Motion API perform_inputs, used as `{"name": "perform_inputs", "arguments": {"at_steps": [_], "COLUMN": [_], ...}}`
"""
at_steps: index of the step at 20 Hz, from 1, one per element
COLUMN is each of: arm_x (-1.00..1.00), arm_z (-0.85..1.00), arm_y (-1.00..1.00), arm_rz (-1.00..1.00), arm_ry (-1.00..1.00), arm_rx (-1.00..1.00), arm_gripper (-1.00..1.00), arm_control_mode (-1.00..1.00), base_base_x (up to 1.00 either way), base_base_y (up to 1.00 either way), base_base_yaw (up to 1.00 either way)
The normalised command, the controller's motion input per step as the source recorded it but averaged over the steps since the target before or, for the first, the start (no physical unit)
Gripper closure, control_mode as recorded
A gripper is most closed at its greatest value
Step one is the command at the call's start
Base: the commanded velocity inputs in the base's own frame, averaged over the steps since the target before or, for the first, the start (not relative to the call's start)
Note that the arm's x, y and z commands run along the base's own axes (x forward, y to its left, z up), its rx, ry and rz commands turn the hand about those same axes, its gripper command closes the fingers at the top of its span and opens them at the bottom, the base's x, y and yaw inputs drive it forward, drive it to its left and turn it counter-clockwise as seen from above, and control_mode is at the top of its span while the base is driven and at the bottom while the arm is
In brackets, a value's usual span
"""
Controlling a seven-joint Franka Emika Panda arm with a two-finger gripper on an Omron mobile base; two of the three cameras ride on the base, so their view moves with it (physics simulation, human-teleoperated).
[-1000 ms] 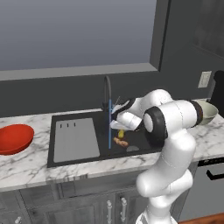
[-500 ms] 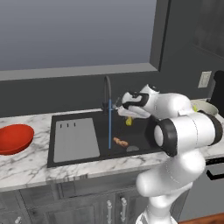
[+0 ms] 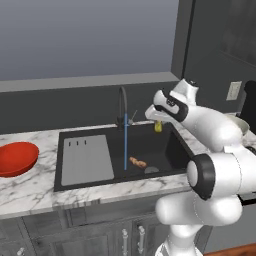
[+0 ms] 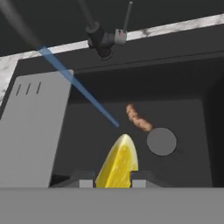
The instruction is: Pick the lemon wedges from the sink and place them in one bowl. Place the potato in the other bowl. Then turn off the sink faucet.
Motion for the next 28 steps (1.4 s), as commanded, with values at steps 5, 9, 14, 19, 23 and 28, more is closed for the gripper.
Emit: {"name": "perform_inputs", "arguments": {"at_steps": [5,9,14,19,23,28], "arm_x": [-0.47,-0.32,-0.11,0.0,0.0,-0.01], "arm_z": [0.72,0.49,0.26,0.08,0.05,0.0], "arm_y": [-0.2,-0.18,-0.04,-0.15,-0.31,-0.46], "arm_rz": [0.0,0.0,-0.02,0.0,0.0,0.0], "arm_ry": [0.0,0.03,0.17,0.13,0.01,-0.02], "arm_rx": [-0.01,-0.08,-0.17,-0.16,-0.1,-0.07], "arm_gripper": [1.0,1.0,1.0,1.0,1.0,1.0], "arm_control_mode": [-1.0,-1.0,-1.0,-1.0,-1.0,-1.0], "base_base_x": [0.0,0.0,0.0,0.0,0.0,0.0], "base_base_y": [0.0,0.0,0.0,0.0,0.0,0.0], "base_base_yaw": [0.0,0.0,0.0,0.0,0.0,0.0]}}
